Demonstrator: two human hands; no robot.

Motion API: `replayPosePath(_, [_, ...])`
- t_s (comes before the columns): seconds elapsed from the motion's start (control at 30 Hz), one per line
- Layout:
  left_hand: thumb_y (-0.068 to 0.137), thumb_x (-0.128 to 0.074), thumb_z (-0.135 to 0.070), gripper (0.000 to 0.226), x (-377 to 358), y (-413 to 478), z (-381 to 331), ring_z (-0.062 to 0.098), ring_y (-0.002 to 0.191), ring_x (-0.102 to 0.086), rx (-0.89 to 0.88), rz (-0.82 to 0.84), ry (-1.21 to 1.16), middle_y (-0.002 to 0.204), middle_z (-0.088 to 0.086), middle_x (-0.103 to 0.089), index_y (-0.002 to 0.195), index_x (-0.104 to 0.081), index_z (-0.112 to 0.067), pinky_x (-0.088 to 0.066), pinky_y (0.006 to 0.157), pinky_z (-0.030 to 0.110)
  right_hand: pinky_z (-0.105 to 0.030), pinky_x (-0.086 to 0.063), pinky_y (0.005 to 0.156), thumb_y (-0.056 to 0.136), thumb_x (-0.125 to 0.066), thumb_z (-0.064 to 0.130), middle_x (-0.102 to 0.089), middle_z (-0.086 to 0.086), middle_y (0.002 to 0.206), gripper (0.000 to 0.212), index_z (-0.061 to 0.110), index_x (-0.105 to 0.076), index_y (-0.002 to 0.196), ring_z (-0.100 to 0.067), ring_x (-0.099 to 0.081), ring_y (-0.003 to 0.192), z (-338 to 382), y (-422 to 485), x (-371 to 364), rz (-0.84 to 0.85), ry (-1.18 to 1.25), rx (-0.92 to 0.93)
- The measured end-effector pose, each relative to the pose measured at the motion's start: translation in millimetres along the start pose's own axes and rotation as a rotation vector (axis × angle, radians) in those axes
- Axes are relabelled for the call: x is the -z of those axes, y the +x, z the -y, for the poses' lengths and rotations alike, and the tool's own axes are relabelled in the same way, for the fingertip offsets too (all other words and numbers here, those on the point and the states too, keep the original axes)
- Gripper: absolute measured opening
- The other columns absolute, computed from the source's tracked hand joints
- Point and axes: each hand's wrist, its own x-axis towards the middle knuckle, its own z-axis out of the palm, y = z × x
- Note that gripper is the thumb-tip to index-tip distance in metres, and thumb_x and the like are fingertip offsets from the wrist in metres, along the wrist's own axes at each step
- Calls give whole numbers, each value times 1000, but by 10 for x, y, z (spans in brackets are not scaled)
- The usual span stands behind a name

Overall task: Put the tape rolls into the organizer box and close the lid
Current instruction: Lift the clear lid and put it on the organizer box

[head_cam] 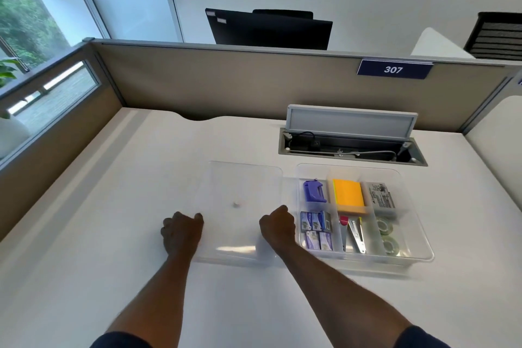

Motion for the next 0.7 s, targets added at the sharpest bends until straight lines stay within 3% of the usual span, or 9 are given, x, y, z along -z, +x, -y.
replayPosePath(0.17, [83,-60,-47,54,372,170,-132,42,103,-62,85,-72,-147,108,28,-66,98,-66,4,-48,89,44,-39,-51,92,84,-47,11,-60,-22,119,32,-3,-49,113,-38,-58,110,177,17,46,-25,93,76])
replayPosePath(0.23, [83,-54,-49,51,536,199,-301,40,100,-63,37,-87,-187,103,23,-69,94,-67,-1,-49,88,43,-34,-50,83,83,-48,11,-61,-20,113,30,-3,-50,110,-37,-60,105,267,65,106,4,146,110])
replayPosePath(0.4, [80,-50,-47,40,847,150,-788,24,64,-69,-157,-100,-431,60,0,-70,61,-64,-14,-55,80,44,-27,-37,63,84,-47,12,-47,-3,78,6,7,-47,80,-26,-45,80,383,270,456,63,201,217])
replayPosePath(0.5, [82,-48,-47,39,943,85,-1067,26,67,-68,-239,-162,-434,65,0,-71,63,-61,-15,-55,78,45,-29,-41,72,90,-44,17,-49,-3,75,28,20,-42,63,-22,-47,82,410,391,758,151,195,239])
replayPosePath(0.57, [81,-46,-49,39,963,41,-1244,33,77,-67,-279,-212,-427,77,6,-72,71,-60,-14,-54,79,46,-34,-46,74,92,-45,22,-54,-7,84,28,22,-46,65,-22,-50,81,398,442,961,144,281,260])
replayPosePath(0.7, [86,-50,-45,29,880,-154,-1569,40,84,-60,-424,-368,-367,85,14,-70,83,-57,-17,-43,69,37,-28,-37,54,94,-49,29,-49,-9,73,25,13,-54,76,-19,-44,56,362,513,1332,117,680,243])
